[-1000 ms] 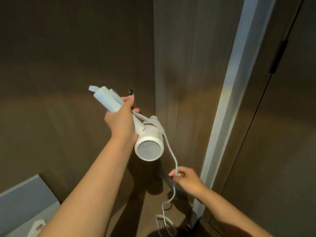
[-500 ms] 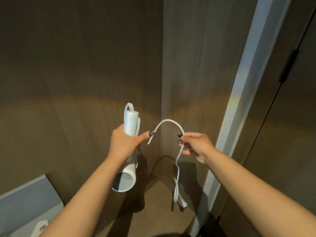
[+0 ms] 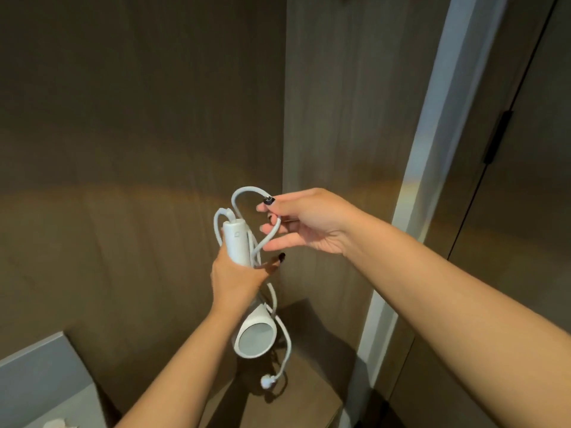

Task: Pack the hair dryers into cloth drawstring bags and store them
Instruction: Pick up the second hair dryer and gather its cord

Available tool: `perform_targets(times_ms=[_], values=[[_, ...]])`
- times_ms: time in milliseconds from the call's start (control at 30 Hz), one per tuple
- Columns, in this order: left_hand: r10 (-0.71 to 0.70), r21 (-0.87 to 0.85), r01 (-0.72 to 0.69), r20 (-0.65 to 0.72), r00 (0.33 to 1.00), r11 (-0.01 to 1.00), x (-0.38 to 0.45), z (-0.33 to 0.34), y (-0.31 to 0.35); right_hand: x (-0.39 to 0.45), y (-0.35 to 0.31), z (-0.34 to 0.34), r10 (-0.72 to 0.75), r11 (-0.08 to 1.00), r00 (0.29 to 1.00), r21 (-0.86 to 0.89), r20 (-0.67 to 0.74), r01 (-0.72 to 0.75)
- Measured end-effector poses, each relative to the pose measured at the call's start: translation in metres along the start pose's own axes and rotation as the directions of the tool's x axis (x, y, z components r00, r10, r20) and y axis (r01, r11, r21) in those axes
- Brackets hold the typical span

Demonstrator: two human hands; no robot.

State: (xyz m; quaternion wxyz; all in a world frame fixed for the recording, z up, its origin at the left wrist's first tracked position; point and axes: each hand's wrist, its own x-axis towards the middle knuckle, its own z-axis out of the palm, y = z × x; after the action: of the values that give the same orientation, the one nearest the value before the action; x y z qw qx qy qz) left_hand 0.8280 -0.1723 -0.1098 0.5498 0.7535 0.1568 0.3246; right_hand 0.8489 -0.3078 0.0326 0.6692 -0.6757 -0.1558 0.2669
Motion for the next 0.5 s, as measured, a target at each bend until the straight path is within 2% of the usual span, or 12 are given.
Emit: perform_targets(times_ms=[67,167,300,400,500], values=[[-0.024,-0.042,0.023,-0.018,1.0,0.999,0.001,-0.001,0.002,-0.004,-0.002,-0.001,0.039,0.998,0.999,0.046,0.02,-0.04],[-0.086,-0.228,0.086,0.006,0.996,0.97,0.0,-0.001,0.0,-0.008,-0.003,-0.007,0.09,0.995,0.995,0.046,0.046,-0.092],[-0.106,-0.26,0.111,0.033,0.994,0.959,-0.005,0.0,0.0,-0.011,-0.001,-0.015,0.129,0.992,0.987,-0.016,0.093,-0.128],[-0.144,-0.269,0.164,0.093,0.985,0.949,-0.007,0.003,0.0,-0.016,0.0,-0.015,0.123,0.982,0.987,-0.158,0.104,-0.105],[-0.165,-0.275,0.216,0.198,0.966,0.937,-0.013,0.007,-0.002,-0.017,-0.001,-0.014,0.029,0.939,0.997,-0.343,0.068,-0.004]])
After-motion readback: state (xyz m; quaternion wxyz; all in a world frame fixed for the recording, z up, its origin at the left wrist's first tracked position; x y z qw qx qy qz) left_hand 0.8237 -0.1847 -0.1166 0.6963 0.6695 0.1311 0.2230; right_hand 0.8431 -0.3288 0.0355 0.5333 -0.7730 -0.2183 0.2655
